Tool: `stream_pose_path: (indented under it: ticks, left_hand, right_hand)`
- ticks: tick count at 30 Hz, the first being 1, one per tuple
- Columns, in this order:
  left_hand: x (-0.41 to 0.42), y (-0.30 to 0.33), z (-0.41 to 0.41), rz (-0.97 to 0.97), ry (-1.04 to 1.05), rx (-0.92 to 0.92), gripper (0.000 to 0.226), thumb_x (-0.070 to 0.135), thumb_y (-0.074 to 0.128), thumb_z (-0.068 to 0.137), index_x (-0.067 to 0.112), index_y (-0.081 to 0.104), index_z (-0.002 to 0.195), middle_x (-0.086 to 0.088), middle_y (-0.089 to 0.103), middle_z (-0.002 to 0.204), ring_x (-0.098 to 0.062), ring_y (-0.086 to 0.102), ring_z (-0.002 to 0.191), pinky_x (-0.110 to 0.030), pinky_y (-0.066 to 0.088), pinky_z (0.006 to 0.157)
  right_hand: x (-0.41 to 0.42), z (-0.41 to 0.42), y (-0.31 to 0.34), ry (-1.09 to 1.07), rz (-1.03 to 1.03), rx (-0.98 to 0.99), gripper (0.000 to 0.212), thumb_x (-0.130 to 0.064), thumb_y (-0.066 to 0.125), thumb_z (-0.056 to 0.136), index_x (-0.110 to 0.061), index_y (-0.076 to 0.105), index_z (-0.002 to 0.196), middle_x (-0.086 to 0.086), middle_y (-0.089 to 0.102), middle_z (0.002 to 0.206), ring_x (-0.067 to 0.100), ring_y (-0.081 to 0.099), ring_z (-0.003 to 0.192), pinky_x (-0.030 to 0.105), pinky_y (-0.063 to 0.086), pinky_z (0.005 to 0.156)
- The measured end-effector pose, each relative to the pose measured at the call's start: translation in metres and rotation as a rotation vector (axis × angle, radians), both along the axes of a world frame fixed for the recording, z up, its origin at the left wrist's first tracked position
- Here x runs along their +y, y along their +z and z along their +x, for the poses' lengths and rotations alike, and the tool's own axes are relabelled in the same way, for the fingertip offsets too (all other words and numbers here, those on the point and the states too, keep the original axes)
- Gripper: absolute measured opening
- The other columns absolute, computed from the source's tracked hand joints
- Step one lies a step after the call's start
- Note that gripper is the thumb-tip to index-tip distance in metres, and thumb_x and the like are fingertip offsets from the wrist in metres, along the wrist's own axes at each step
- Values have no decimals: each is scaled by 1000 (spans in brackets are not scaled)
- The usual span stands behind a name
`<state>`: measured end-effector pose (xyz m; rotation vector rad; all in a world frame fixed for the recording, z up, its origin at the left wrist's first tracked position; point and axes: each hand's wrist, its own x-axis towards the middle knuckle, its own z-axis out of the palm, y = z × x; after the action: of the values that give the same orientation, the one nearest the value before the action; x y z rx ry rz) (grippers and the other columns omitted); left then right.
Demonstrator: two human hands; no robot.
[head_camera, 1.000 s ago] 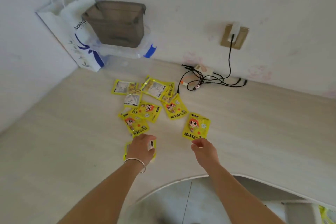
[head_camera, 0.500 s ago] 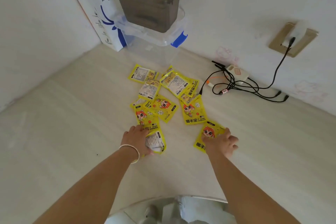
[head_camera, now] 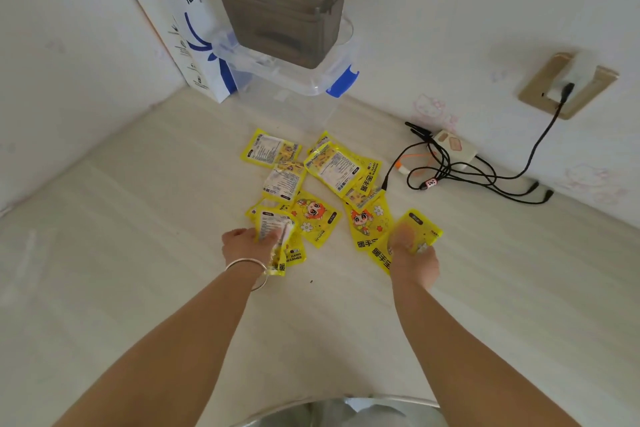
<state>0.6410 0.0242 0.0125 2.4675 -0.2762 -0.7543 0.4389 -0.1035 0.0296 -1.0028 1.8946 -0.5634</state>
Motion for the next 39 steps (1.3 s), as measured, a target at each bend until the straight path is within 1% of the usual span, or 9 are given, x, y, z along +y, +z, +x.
stream_pose_path:
  ticks: [5,10,16,21,25,28,33,36,39]
  left_hand:
    - [-18,1,3,89,-21,11,59,61,63,73,12,67,106,-13,58,116,-28,63,98,-32,51,88]
    - [-29,3,5,183,-96,0,54,58,56,82,11,64,107,-12,64,114,-29,56,113,-30,44,87]
    - [-32,7,8,200,-132,15,44,53,62,81,15,68,102,-7,70,108,-28,62,108,-32,47,89]
    - [-26,14,12,135,-170,142,40,51,68,77,20,70,102,-5,69,97,-26,64,102,-30,47,83]
    - [-16,10,-2,-69,-146,237,24,44,68,78,21,67,84,-3,63,79,-24,62,75,-31,50,74]
    - [-16,16,-10,-234,-124,334,22,34,65,84,13,64,90,-5,58,76,-18,50,62,-26,41,59]
    - [-32,30,-39,-346,-244,392,36,31,67,84,13,54,112,-6,57,93,-19,54,79,-31,44,70]
    - [-43,32,-67,-407,-318,449,67,28,73,79,28,38,136,-7,57,114,-21,61,91,-34,50,77]
    - [-54,36,-98,-377,-402,519,90,27,74,78,36,18,148,3,46,125,-23,54,118,-29,51,80]
  right_hand:
    - [-14,15,-13,233,62,28,42,-46,64,81,-12,64,106,7,64,94,30,59,97,37,49,78]
    - [-26,29,-16,571,-29,371,53,-46,65,81,-8,60,119,4,45,129,24,36,126,37,43,98]
    - [-36,48,-13,715,-10,392,58,-34,68,84,-9,51,134,4,31,142,28,35,128,35,43,96]
    - [-42,58,-5,691,118,412,52,-34,71,81,-12,56,125,11,57,124,31,54,116,36,50,92]
    - [-41,42,-6,633,191,281,31,-31,70,80,-14,60,105,3,58,87,23,56,84,29,45,65]
    - [-42,23,-13,571,166,105,26,-34,71,79,-19,59,96,0,60,87,22,57,84,29,45,67]
    - [-37,-27,-15,426,211,-327,83,-49,91,43,-24,58,115,6,71,108,29,71,91,51,58,79]
    - [-21,-61,-1,309,225,-517,32,-21,76,77,-18,65,107,8,73,96,28,70,82,44,58,77]
    - [-3,-99,4,172,225,-580,21,-16,71,82,-14,67,103,11,72,93,28,68,79,40,56,76]
